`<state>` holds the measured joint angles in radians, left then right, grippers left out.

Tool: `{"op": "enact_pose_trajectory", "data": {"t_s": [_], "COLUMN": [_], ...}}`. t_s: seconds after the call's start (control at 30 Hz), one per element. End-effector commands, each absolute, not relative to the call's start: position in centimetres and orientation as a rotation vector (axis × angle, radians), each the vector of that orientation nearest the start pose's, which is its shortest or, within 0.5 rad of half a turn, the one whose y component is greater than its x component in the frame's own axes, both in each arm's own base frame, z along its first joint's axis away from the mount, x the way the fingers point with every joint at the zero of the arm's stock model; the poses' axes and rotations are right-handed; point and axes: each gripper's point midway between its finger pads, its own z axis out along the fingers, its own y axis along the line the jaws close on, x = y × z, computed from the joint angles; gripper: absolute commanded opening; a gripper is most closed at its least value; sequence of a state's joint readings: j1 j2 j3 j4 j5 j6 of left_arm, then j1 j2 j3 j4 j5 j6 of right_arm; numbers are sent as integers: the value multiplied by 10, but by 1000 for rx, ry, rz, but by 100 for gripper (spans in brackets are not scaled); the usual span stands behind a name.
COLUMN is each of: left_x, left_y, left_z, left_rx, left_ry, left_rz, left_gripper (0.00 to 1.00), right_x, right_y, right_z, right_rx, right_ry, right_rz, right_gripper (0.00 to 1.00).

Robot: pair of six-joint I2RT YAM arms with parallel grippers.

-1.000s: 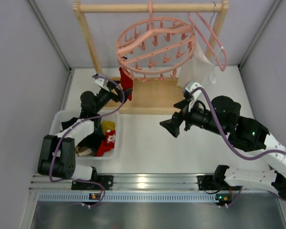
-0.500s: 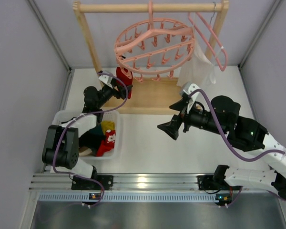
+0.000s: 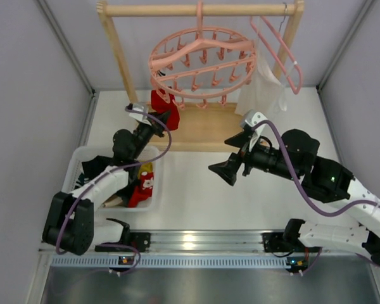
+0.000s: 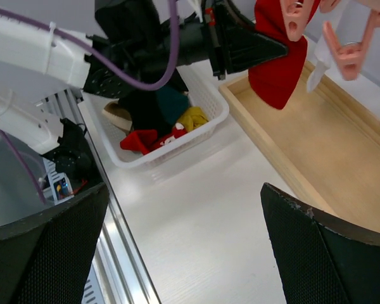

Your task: Remove the socks clipped to the hanger

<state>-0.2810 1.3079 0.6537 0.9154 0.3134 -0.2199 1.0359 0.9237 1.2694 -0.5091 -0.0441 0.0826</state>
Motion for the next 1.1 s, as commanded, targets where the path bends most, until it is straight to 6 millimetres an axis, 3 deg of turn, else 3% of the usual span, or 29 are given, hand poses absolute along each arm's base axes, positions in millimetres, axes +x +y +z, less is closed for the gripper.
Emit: {"op": "enact_pose_trajectory", "data": {"t_s": [0.0, 0.03, 0.07, 0.1, 0.17, 0.23, 0.33, 0.4, 0.47, 0.5, 0.53, 0.7, 0.73, 0.8, 0.83, 0.87, 1.0, 1.07], "left_x": [378, 369, 355, 351, 333, 327, 304, 302, 295, 296, 293, 301, 299, 302, 302, 303, 303, 302], "left_y": [-160, -164, -187, -184, -210, -214, -251, -267, -283, -294, -305, -334, -340, -349, -355, -361, -372, -377], "left_z": [306, 308, 305, 306, 304, 305, 308, 300, 309, 300, 312, 311, 310, 299, 306, 298, 297, 294], "left_rx": [119, 118, 173, 128, 159, 145, 187, 223, 217, 242, 245, 221, 234, 242, 239, 250, 251, 266], "left_ry": [1279, 1275, 1280, 1284, 1290, 1297, 1308, 1334, 1335, 1352, 1339, 1373, 1377, 1401, 1394, 1405, 1406, 1407], "left_rz": [-425, -403, -400, -362, -401, -347, -341, -286, -255, -233, -235, -111, -79, -7, 6, 32, 31, 36], "left_gripper": [0, 0, 0, 0, 0, 0, 0, 0, 0, 0, 0, 0, 0, 0, 0, 0, 0, 0], "right_x": [147, 150, 153, 154, 159, 164, 179, 184, 193, 194, 201, 217, 226, 231, 239, 242, 253, 260], "right_y": [258, 252, 244, 240, 227, 217, 200, 192, 185, 180, 184, 195, 204, 211, 223, 227, 246, 257], "right_z": [421, 423, 428, 429, 435, 447, 457, 460, 472, 480, 477, 487, 473, 479, 469, 465, 465, 453], "right_rx": [-746, -704, -666, -638, -582, -521, -429, -398, -353, -338, -336, -355, -384, -397, -419, -436, -483, -529], "right_ry": [1484, 1494, 1490, 1501, 1514, 1517, 1550, 1567, 1570, 1570, 1591, 1627, 1680, 1690, 1720, 1738, 1751, 1778], "right_rz": [887, 872, 854, 847, 802, 774, 673, 623, 567, 547, 509, 422, 364, 341, 309, 293, 258, 222], "right_gripper": [99, 99, 100, 99, 100, 99, 99, 99, 99, 99, 99, 95, 91, 87, 84, 83, 73, 71]}}
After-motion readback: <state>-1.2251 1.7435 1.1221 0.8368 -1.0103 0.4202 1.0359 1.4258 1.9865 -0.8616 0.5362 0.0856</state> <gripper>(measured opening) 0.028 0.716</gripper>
